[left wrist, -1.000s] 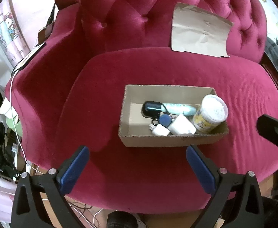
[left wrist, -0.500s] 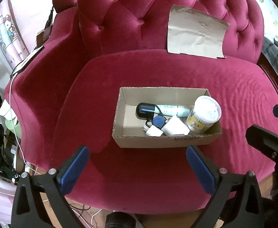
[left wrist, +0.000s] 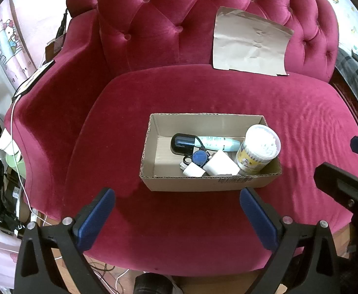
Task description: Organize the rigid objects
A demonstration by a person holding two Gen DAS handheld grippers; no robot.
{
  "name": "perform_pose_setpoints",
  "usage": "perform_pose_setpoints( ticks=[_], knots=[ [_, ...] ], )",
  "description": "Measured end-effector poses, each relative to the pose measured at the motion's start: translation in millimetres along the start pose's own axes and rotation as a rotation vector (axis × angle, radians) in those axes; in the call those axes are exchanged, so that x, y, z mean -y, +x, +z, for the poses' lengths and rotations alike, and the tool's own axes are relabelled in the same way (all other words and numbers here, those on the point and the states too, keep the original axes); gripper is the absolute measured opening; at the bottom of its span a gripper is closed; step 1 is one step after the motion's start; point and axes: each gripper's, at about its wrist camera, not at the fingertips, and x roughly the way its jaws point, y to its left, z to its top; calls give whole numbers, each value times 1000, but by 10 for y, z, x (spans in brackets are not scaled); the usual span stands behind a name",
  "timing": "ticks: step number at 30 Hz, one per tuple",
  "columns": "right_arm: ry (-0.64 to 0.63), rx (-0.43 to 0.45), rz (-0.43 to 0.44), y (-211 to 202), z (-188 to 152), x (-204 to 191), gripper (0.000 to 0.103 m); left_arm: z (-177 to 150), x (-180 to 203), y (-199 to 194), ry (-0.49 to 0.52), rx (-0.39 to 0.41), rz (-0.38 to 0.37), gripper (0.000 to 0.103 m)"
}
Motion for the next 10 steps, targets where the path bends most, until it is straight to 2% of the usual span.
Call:
perform_pose_setpoints(
  ticks=[10],
  knots=[
    [1, 0, 3, 1, 3, 0, 103, 0, 51, -18, 14, 9, 3, 103]
  ],
)
